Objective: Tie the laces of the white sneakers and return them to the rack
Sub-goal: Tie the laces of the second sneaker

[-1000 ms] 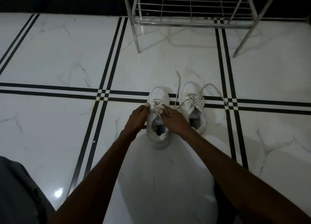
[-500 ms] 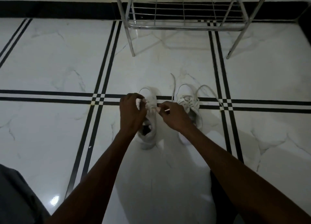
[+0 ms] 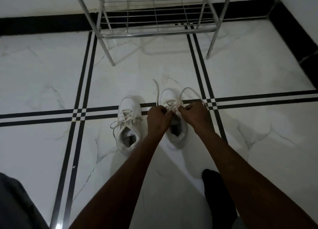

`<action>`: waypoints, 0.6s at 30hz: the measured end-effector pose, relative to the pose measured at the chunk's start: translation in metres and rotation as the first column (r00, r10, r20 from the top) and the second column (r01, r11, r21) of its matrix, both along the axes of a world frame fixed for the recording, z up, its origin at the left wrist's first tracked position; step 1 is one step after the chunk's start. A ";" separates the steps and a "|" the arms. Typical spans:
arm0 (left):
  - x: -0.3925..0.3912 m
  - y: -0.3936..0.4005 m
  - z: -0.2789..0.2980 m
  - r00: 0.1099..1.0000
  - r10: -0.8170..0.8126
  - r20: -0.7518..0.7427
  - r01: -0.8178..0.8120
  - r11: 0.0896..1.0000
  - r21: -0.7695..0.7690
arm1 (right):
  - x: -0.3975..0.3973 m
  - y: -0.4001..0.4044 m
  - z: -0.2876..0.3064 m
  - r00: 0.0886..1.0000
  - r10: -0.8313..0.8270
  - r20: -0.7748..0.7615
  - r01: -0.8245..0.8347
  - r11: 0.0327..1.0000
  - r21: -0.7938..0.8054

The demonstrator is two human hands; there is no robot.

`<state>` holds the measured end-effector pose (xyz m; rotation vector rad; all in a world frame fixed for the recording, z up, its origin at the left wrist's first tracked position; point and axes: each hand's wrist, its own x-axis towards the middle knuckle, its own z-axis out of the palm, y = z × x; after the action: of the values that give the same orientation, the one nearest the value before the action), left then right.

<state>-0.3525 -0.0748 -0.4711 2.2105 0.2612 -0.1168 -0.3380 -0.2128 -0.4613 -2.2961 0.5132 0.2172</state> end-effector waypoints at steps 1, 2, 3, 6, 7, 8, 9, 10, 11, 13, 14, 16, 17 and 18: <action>0.001 -0.001 0.000 1.000 0.014 0.009 -0.014 1.000 -0.015 | 0.000 -0.003 -0.004 0.999 0.001 -0.038 0.001 0.999 0.054; 0.001 -0.001 0.001 0.999 0.024 0.023 -0.023 0.999 -0.024 | 0.001 -0.005 -0.008 0.997 0.006 -0.074 0.003 0.993 0.118; 0.002 -0.002 0.000 0.999 0.025 0.033 -0.024 0.999 -0.022 | 0.001 -0.007 -0.012 0.996 0.001 -0.091 0.016 0.982 0.190; 0.004 -0.004 0.000 0.998 0.025 0.055 -0.024 1.000 -0.016 | 0.000 -0.007 -0.008 0.999 -0.015 -0.029 0.025 0.935 0.355; 0.004 -0.003 -0.001 0.998 0.024 0.065 -0.024 1.000 -0.009 | 0.000 -0.006 -0.005 1.000 -0.003 0.002 0.002 0.930 0.367; 0.003 -0.001 0.000 0.997 0.021 0.075 -0.021 1.000 0.000 | 0.000 -0.004 -0.004 1.000 0.017 0.027 -0.025 0.928 0.372; 0.002 0.000 0.000 0.995 0.019 0.093 -0.019 1.000 0.003 | -0.001 -0.002 -0.002 0.998 0.039 0.049 -0.054 0.928 0.367; 0.000 0.002 0.001 0.993 0.017 0.116 -0.017 1.000 0.004 | -0.002 0.001 -0.002 0.996 0.059 0.065 -0.078 0.934 0.347; -0.002 0.003 0.001 0.990 0.013 0.139 -0.016 1.000 0.017 | -0.002 0.003 -0.003 0.995 0.070 0.078 -0.091 0.942 0.323; -0.006 0.003 0.002 0.986 -0.006 0.164 -0.010 0.995 0.096 | -0.003 0.006 -0.009 0.993 0.078 0.089 -0.100 0.953 0.285; -0.007 0.001 0.004 0.986 -0.015 0.165 -0.007 0.991 0.132 | -0.004 0.007 -0.010 0.992 0.081 0.101 -0.106 0.955 0.275; -0.008 -0.001 0.007 0.985 -0.025 0.169 -0.004 0.986 0.166 | -0.005 0.010 -0.013 0.990 0.069 0.126 -0.100 0.961 0.258; -0.008 -0.002 0.007 0.985 -0.031 0.169 0.000 0.984 0.180 | -0.006 0.011 -0.014 0.989 0.057 0.138 -0.091 0.963 0.252; -0.009 -0.002 0.008 0.986 -0.036 0.166 0.003 0.981 0.196 | -0.007 0.012 -0.015 0.989 0.043 0.145 -0.078 0.966 0.248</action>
<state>-0.3616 -0.0768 -0.4634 2.4016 0.1621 0.0889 -0.3453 -0.2006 -0.4766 -2.0613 0.3238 0.1432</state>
